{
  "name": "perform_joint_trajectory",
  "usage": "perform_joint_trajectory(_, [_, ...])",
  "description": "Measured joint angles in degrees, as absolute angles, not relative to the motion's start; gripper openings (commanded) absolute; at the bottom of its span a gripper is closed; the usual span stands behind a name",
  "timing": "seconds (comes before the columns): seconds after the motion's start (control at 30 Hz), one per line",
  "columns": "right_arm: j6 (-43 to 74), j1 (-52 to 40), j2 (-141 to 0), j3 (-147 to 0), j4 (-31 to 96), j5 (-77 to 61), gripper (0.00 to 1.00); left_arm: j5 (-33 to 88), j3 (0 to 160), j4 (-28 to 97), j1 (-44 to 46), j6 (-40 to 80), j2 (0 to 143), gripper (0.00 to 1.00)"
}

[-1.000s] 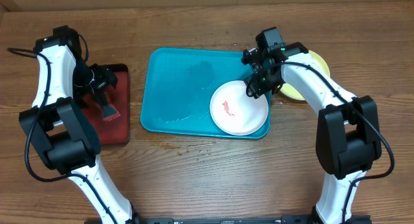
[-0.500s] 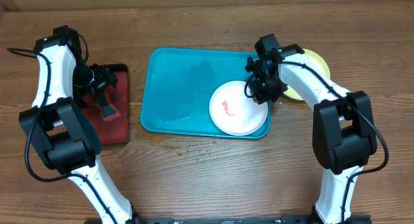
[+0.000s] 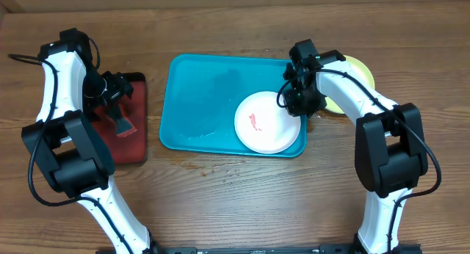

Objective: Clean dirty plates on tray and stack at the side
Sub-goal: 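Carry yellow plate right and place it on light blue plate, then move right gripper to white plate rim and grasp it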

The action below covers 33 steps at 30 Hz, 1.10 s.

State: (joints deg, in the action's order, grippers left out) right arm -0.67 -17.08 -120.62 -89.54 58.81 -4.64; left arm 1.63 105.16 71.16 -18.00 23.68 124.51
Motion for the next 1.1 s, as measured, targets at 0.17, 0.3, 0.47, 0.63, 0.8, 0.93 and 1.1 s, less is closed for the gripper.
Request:
perform_joint_trajectory(0.17, [1.9, -17.1, -120.6, -89.5, 57.7, -4.7, 0.14, 2.9, 105.2, 71.2, -18.0, 23.7, 124.5, 1.00])
perform_joint_trajectory(0.3, [2.8, -17.1, -120.6, -89.5, 57.8, -4.7, 0.14, 3.1, 105.2, 71.4, -18.0, 23.7, 124.5, 1.00])
perform_joint_trajectory(0.47, [3.1, -17.1, -120.6, -86.8, 55.1, -4.7, 0.15, 3.3, 105.2, 71.5, -18.0, 23.7, 124.5, 1.00])
perform_joint_trajectory(0.63, [3.2, -17.1, -120.5, -85.7, 54.0, -5.2, 0.15, 3.5, 105.2, 72.0, -18.0, 24.0, 124.5, 0.88])
perform_joint_trajectory(0.8, [4.2, -16.9, -120.3, -85.5, 52.6, -7.9, 0.04, 3.7, 105.2, 72.2, -18.0, 24.2, 124.5, 0.58])
perform_joint_trajectory(0.93, [4.8, -17.0, -120.3, -85.3, 49.4, -12.7, 0.04, 3.9, 105.1, 71.7, -18.0, 24.0, 124.5, 0.60])
perform_joint_trajectory(1.1, [8.4, -17.0, -120.4, -84.8, 47.9, -15.2, 0.04, 3.5, 103.4, 68.8, -18.0, 24.1, 124.5, 0.82])
